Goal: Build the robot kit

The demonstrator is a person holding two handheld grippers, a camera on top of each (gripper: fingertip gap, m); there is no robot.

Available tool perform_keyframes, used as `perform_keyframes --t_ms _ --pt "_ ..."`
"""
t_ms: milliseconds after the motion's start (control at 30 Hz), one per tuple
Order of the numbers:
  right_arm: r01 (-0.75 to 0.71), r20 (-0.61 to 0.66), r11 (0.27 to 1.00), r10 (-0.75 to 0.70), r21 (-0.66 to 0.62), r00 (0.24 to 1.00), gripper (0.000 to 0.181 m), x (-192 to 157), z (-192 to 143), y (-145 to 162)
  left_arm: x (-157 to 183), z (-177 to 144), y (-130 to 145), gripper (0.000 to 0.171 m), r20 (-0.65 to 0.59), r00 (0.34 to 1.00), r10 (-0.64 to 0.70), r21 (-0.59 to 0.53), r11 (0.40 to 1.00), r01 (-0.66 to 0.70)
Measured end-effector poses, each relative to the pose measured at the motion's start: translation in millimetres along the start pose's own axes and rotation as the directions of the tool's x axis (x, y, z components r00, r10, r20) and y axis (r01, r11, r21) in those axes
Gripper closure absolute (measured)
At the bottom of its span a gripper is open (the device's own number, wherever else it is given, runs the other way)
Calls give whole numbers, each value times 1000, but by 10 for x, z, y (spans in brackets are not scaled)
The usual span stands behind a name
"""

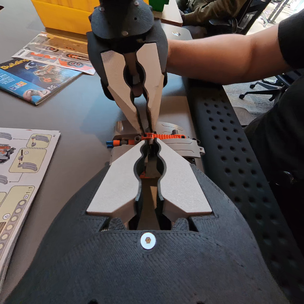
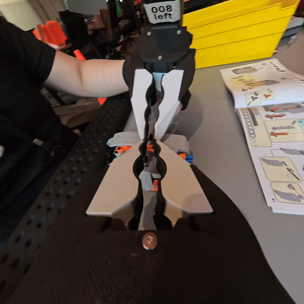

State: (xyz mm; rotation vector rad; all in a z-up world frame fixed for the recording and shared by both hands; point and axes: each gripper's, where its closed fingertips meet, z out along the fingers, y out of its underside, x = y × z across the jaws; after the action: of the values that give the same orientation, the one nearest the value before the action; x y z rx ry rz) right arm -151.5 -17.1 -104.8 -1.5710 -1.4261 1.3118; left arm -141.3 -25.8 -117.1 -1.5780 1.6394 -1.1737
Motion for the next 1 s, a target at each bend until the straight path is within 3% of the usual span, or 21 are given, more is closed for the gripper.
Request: perform_keyframes --t_ms 167,467,833,1000 --pt "11 224 1000 -6 -20 975 157 -72 -18 25 23 2 -1 166 -75 995 73 12 997 -72" --pt "27 525 995 30 -100 851 181 -156 -33 111 52 15 -7 166 -232 970 77 39 997 -70" --pt "150 564 987 -88 -64 821 166 -58 -34 126 61 6 -6 166 -290 949 123 66 992 -108" --pt "222 580 974 -159 -39 799 176 -81 -17 140 83 9 -2 166 -304 944 130 85 990 -109"
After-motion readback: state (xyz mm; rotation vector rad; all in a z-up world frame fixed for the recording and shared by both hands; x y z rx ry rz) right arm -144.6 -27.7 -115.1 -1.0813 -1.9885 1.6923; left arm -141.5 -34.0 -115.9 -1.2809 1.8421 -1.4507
